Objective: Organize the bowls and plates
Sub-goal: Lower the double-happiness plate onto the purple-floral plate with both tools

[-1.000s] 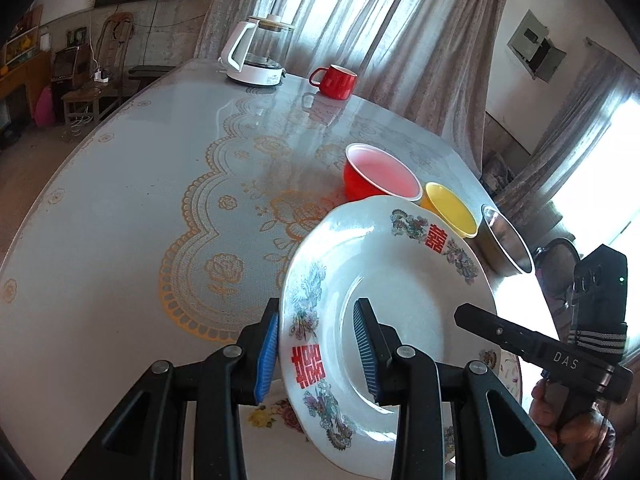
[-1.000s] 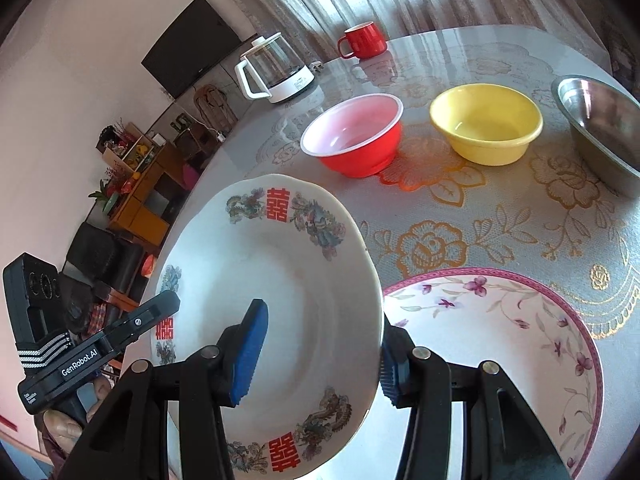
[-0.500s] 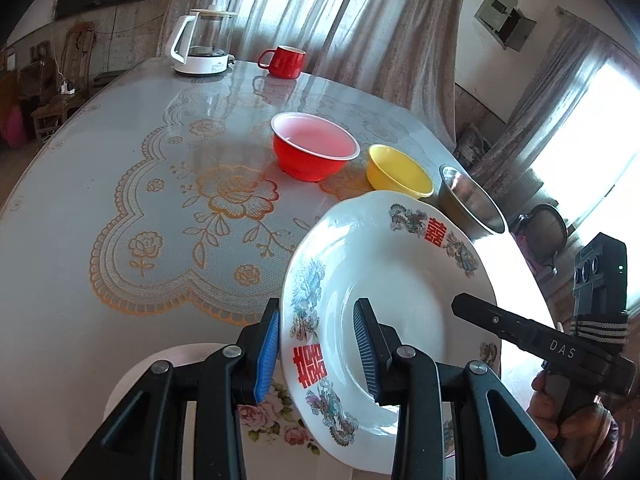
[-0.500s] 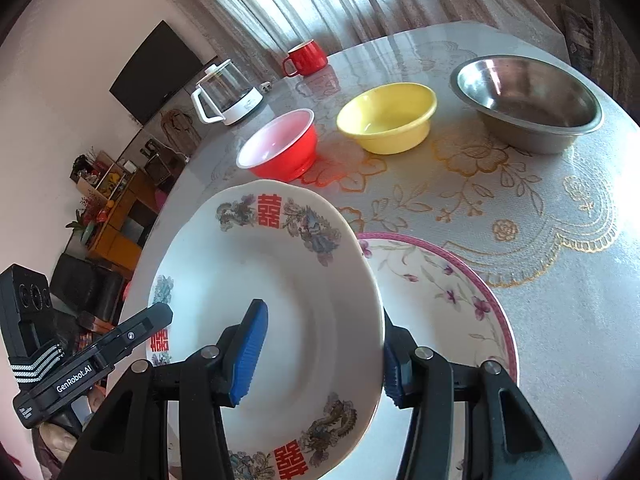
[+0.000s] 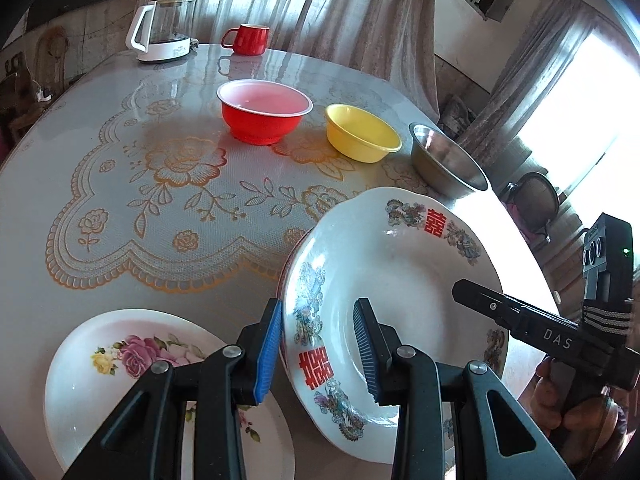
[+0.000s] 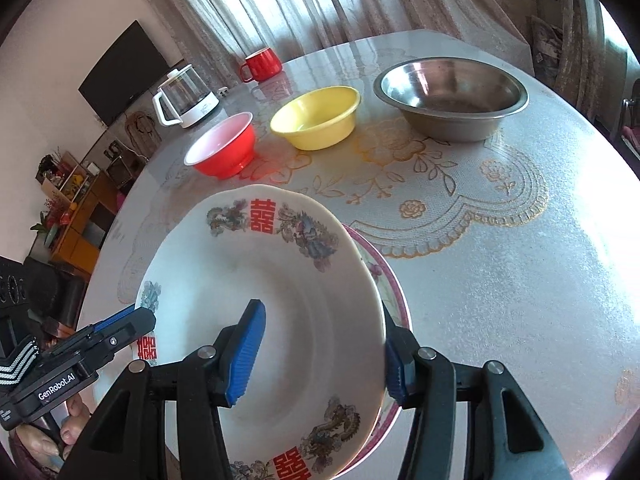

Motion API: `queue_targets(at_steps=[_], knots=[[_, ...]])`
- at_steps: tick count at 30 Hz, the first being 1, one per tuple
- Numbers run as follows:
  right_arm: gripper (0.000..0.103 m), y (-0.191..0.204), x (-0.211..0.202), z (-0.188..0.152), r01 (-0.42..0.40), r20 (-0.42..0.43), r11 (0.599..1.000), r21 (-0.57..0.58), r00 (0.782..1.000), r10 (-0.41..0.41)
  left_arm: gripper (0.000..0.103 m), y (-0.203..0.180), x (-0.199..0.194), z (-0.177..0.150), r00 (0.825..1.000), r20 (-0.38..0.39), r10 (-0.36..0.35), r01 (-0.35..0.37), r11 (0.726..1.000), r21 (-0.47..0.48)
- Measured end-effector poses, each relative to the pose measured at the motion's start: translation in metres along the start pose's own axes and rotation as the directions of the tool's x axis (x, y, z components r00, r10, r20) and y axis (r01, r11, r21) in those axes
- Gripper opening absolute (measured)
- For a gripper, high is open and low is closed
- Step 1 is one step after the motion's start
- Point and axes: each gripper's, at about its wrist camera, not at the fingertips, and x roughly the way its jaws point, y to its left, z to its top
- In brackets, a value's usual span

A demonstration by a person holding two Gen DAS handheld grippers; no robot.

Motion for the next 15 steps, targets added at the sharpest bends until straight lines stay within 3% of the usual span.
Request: queue_targets(at_steps=[12, 15], knots=[[0.059, 0.002, 0.001, -0.003, 0.065, 0.02, 0.997, -0.047, 0.998, -0.064, 0.036, -0.003, 0.002, -0.001, 1.0, 0.001, 0.011, -0.011, 1.0, -0.005], [0.059, 0.013, 0.001, -0.005, 0.133, 0.043, 0.985, -0.107, 0.991, -0.129, 0.036, -0.003, 0.002, -0.002, 1.0, 0.002, 0.0, 0.0, 1.0, -0.009]])
